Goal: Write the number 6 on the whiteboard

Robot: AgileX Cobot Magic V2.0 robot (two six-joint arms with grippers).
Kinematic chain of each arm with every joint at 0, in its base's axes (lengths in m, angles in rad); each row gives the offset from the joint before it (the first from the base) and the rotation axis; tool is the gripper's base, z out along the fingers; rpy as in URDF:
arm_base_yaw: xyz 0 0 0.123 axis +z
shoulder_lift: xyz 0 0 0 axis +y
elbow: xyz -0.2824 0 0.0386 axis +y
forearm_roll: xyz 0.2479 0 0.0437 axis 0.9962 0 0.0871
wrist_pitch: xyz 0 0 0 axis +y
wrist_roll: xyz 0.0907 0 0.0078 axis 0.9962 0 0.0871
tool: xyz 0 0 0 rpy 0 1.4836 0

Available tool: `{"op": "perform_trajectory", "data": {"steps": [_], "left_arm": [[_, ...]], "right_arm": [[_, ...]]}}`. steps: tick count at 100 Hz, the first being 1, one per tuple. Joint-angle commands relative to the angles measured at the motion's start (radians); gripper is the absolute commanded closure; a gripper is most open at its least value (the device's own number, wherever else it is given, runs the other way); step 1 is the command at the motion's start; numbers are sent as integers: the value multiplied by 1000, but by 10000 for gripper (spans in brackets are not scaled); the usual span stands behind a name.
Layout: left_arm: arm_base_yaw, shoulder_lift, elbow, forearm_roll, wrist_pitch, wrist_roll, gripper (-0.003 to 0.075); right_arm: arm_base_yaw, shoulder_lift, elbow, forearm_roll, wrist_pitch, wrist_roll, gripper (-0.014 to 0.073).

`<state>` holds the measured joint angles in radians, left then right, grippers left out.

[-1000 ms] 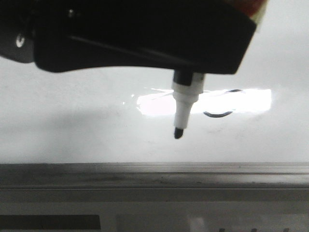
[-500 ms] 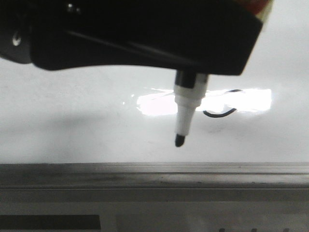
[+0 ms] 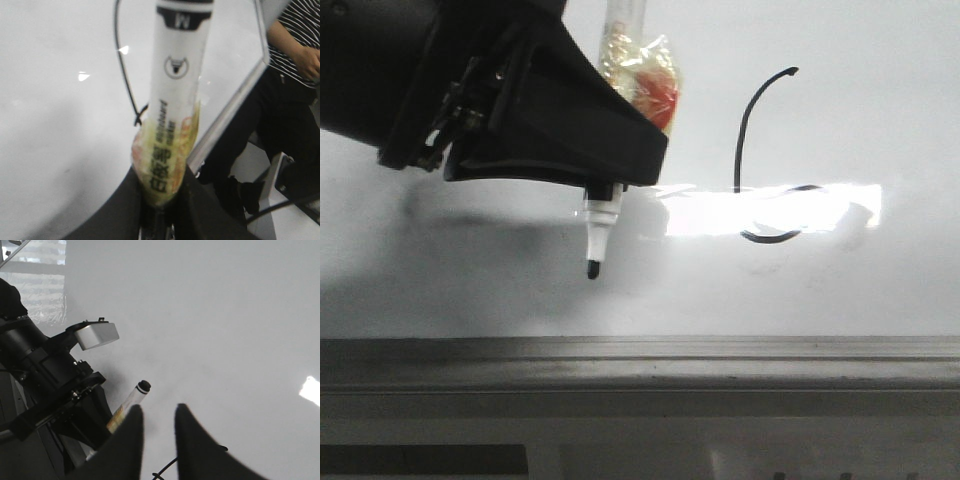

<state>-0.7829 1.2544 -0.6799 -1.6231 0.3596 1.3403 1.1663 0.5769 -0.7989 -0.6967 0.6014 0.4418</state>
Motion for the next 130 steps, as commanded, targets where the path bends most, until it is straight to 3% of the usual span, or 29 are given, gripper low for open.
{"op": "perform_trajectory", "data": {"steps": [1,38,77,113,130], "left_arm": [[-3,-18,-24,-68,-49,-36,741],[-16,-18,-26,-181,-309,-36,741],[-184,86,-88,-244,-560,-36,741],[-184,105,-95,-244,-773,-41,741],[-184,114,-95,-244,-785,-41,741]], "right_arm": [[-5,0,-35,-36,-44,-6,658],[-5,0,-35,-36,-43,-6,659],[-5,0,-35,-34,-37,-5,659],[-5,0,-35,4,-37,-5,659],[-5,0,-35,4,-37,-5,659]]}}
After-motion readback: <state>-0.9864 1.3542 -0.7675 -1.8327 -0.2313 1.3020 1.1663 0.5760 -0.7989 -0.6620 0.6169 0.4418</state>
